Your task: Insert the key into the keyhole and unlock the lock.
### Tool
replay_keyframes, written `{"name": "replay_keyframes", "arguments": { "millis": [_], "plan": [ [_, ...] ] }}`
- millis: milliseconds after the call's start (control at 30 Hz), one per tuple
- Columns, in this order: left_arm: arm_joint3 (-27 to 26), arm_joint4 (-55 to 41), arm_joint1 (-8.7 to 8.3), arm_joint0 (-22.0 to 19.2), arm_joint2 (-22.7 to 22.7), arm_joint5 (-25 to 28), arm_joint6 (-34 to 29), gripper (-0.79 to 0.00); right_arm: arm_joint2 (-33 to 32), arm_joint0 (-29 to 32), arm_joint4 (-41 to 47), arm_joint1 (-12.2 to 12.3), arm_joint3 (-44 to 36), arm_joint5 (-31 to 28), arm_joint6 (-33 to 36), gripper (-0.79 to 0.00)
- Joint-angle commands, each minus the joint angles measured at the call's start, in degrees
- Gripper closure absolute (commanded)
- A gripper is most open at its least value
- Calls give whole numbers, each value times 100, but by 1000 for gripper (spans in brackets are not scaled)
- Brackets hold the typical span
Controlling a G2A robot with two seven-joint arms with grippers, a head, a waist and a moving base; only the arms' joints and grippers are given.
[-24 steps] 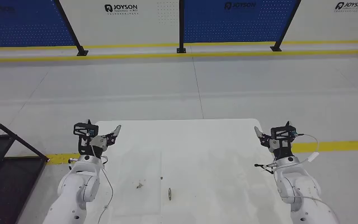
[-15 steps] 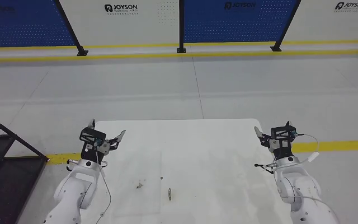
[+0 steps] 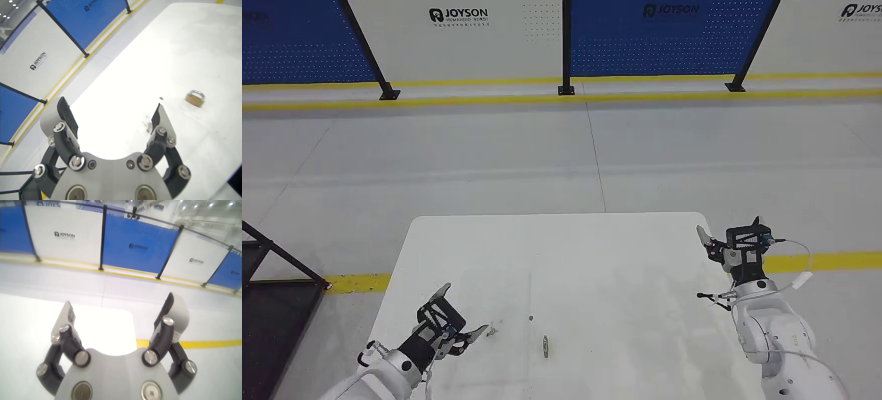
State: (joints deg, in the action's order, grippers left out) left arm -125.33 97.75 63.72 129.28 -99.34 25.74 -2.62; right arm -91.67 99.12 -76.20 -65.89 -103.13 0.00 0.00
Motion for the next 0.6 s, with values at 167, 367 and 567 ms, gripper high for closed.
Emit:
{"name": "replay_keyframes", "arguments": {
  "millis": [167, 367, 567],
  "plan": [
    [-121, -505, 34, 8, 523, 249, -1462, -785, 0, 0, 0, 0, 0, 0, 0, -785],
    [266, -1404, 77, -762, 986, 122, -2944, -785, 0, 0, 0, 0, 0, 0, 0, -785],
    [731, -1623, 124, -1373, 1461, -336, -3654, -785, 0, 0, 0, 0, 0, 0, 0, -785]
  ]
}}
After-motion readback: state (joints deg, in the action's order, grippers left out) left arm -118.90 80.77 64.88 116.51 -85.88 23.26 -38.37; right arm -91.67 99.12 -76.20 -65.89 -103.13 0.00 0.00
